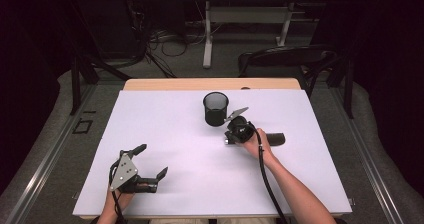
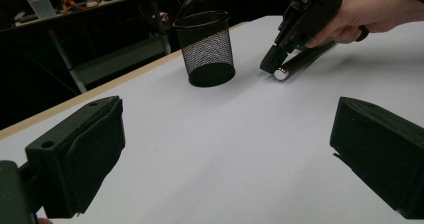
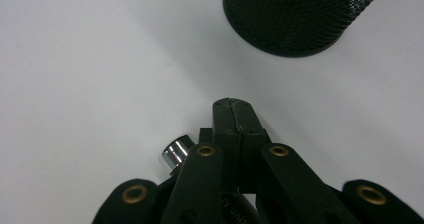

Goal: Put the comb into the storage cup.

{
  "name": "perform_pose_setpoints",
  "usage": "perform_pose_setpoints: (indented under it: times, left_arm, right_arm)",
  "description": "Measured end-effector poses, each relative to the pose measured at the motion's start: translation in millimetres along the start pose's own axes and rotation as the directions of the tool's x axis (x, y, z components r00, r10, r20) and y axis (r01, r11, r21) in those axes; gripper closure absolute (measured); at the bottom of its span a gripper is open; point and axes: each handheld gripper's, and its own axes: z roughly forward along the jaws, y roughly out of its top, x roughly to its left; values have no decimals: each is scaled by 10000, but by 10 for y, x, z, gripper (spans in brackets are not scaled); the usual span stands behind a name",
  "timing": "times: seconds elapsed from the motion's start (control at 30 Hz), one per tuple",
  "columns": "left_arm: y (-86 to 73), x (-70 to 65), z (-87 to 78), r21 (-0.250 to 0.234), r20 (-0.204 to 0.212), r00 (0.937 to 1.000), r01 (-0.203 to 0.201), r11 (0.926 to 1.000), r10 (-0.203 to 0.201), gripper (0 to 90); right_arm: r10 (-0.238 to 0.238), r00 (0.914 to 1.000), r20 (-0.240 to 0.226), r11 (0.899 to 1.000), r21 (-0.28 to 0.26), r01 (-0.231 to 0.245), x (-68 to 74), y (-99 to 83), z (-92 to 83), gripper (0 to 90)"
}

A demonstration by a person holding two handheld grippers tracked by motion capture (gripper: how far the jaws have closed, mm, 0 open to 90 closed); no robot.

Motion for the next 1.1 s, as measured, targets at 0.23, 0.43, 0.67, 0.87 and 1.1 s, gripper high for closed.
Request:
perform_pose_setpoints:
  times: [0.23, 0.43, 0.67, 0.87, 1.1]
  left_arm:
    - [0, 1, 3, 30, 1, 10000, -19, 10000, 19, 11]
    - [0, 2, 1, 29, 9, 10000, -16, 10000, 16, 11]
    - [0, 2, 1, 41, -17, 10000, -6, 10000, 6, 11]
    - [0, 1, 0, 62, -22, 10000, -14, 10000, 14, 11]
    - [0, 2, 1, 61, -28, 10000, -6, 10000, 7, 10]
  right_arm:
    - [-155, 9993, -347, 9997, 173, 161, 64, -30, -50, 900]
    - [-291, 9984, -495, 9991, 293, 306, 112, -77, -81, 900]
    - [-542, 9964, -658, 9976, 400, 569, 144, -124, -119, 900]
    - [-638, 9949, -778, 9958, 601, 686, 170, -165, -157, 900]
    - [-714, 9937, -865, 9940, 765, 781, 186, -240, -236, 900]
